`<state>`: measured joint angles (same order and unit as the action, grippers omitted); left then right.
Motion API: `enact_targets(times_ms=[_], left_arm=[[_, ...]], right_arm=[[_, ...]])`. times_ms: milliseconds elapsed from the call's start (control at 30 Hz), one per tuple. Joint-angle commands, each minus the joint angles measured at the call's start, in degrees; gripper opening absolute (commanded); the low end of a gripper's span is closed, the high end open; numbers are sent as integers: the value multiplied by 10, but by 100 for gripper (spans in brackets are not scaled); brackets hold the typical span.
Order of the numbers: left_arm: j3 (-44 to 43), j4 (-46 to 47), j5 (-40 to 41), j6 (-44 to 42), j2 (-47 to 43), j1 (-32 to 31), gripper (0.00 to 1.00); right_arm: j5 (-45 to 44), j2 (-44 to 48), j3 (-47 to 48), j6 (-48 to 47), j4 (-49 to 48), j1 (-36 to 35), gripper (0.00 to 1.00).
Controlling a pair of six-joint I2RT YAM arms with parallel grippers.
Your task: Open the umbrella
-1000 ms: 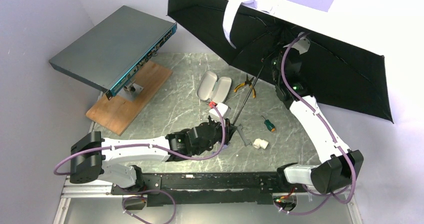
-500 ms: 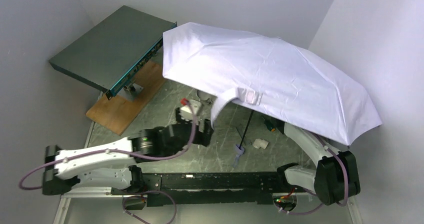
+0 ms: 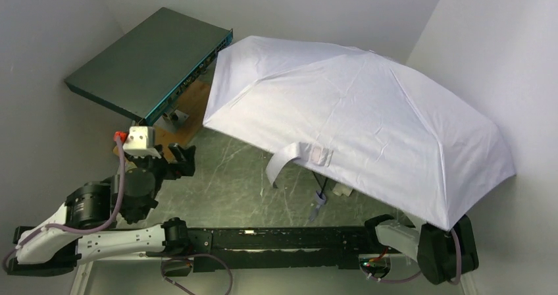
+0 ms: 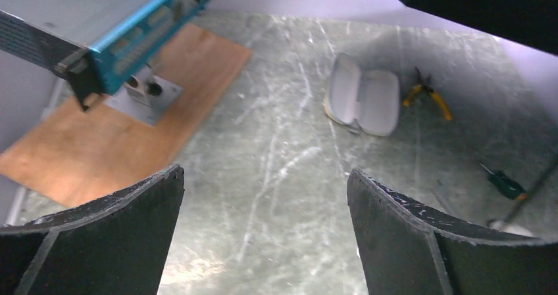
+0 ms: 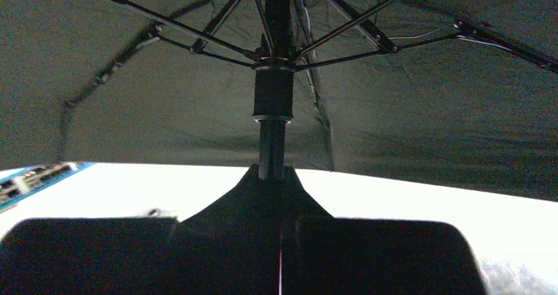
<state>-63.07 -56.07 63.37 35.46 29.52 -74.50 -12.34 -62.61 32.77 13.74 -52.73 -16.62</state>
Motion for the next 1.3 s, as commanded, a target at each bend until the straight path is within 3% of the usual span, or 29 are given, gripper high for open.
enact_targets(times_ms=[0, 233, 300, 333, 367, 400, 467, 500, 567, 700, 833, 1100, 1267], left_arm=[[-19, 39, 68, -159, -11, -2, 95], [-144, -58, 144, -156, 74, 1, 99], [-155, -12, 145, -198, 63, 1, 99], [-139, 56, 135, -257, 50, 1, 99], [-109, 167, 126, -394, 38, 1, 99], [-90, 227, 116, -437, 38, 1, 99], [-116, 148, 94, -386, 82, 12, 99], [-134, 116, 75, -378, 111, 38, 99], [-171, 64, -51, -365, 171, 146, 99], [-139, 139, -260, -389, 192, 367, 99], [-122, 163, -390, -362, 226, 510, 99], [-54, 227, -425, -289, 216, 613, 99], [20, 277, -416, -272, 171, 640, 99]], right_arm=[[110, 49, -60, -114, -100, 1, 0], [155, 80, -54, -132, -105, -21, 0], [152, 85, -51, -140, -110, -24, 0], [146, 88, -49, -146, -107, -25, 0], [132, 92, -48, -144, -108, -25, 0], [117, 96, -48, -140, -108, -25, 0], [82, 103, -41, -131, -93, -25, 0], [72, 105, -35, -122, -83, -26, 0], [69, 105, -25, -122, -70, -25, 0], [39, 95, 1, -117, -34, -25, 0], [-16, 72, 33, -103, 5, -25, 0], [-65, 71, 26, -78, 26, -26, 0], [-73, 74, 35, -62, 66, -28, 0]])
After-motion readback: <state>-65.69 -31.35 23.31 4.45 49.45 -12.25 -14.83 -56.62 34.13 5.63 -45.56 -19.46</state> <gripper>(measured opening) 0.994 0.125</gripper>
